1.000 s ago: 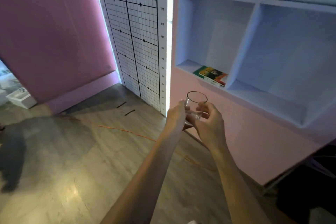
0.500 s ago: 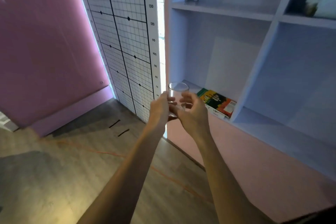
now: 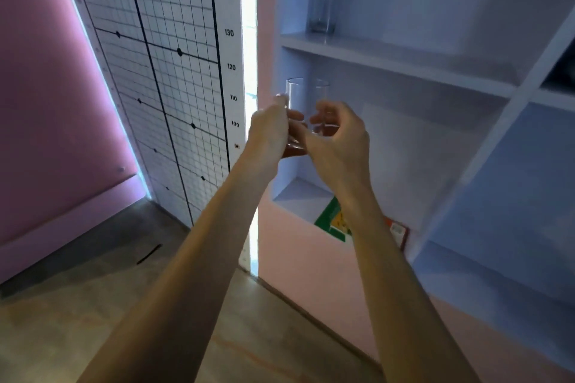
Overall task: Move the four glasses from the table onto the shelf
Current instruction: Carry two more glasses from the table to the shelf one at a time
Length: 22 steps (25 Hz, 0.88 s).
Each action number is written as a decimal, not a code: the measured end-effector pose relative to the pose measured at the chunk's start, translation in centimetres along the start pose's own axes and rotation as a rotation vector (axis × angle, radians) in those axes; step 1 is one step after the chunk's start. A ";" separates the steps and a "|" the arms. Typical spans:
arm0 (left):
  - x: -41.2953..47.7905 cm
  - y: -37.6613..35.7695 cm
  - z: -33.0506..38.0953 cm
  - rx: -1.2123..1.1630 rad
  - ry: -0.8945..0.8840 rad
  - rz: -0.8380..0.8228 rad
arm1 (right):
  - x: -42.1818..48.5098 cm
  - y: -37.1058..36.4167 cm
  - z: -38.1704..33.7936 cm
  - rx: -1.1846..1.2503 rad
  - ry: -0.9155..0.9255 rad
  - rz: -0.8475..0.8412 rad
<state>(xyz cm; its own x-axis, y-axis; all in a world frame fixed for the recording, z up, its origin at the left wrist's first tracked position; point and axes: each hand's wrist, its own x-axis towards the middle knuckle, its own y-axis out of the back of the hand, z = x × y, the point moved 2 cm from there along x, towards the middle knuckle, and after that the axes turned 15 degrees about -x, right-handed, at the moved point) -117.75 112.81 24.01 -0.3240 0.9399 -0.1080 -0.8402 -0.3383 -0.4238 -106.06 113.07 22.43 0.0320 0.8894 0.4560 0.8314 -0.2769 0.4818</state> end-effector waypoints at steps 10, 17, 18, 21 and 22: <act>9.9 -5.0 9.5 -0.066 0.075 -0.341 | 12.5 -0.2 -4.9 -0.143 0.015 0.316; 15.3 -8.6 11.1 -0.038 -0.014 -0.324 | 21.8 2.3 -4.1 -0.295 -0.192 0.371; 15.8 -8.8 11.0 -0.030 -0.005 -0.319 | 22.7 2.3 -3.9 -0.329 -0.212 0.358; 16.9 -9.3 10.8 -0.031 -0.011 -0.343 | 24.3 2.2 -3.2 -0.411 -0.253 0.329; 17.1 -9.4 10.9 -0.035 -0.010 -0.356 | 24.5 2.1 -3.0 -0.434 -0.258 0.324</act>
<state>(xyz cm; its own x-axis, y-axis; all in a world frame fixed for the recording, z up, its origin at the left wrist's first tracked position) -120.17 131.57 35.90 -0.0180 0.9980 0.0606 -0.8860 0.0122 -0.4635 -105.15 133.23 36.87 0.4246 0.7795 0.4605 0.4557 -0.6236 0.6352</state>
